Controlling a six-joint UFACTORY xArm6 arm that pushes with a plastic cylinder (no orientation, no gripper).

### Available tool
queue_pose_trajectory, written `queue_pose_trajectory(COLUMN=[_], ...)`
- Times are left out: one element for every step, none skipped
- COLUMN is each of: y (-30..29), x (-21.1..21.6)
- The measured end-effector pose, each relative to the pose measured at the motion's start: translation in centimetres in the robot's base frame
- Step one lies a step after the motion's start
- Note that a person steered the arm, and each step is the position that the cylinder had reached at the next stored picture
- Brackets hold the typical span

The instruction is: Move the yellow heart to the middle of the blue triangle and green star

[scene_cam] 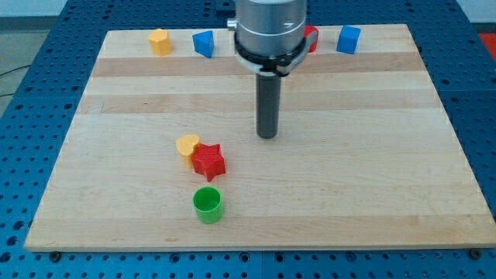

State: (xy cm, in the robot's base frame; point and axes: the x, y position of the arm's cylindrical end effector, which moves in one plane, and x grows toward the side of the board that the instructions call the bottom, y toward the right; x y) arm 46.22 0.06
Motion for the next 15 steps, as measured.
queue_pose_trajectory(y=[-4.0,-4.6,-6.1,-2.4,-5.5,-11.3,-18.0,-19.4,-15.8,-12.5,-7.6,-5.7,-5.4,-5.4,-5.4], x=[2.0,2.6,3.3,4.8,5.7,5.1,2.9,0.4,2.1,3.7,-4.2,-12.5,-16.0,-17.0,-19.0])
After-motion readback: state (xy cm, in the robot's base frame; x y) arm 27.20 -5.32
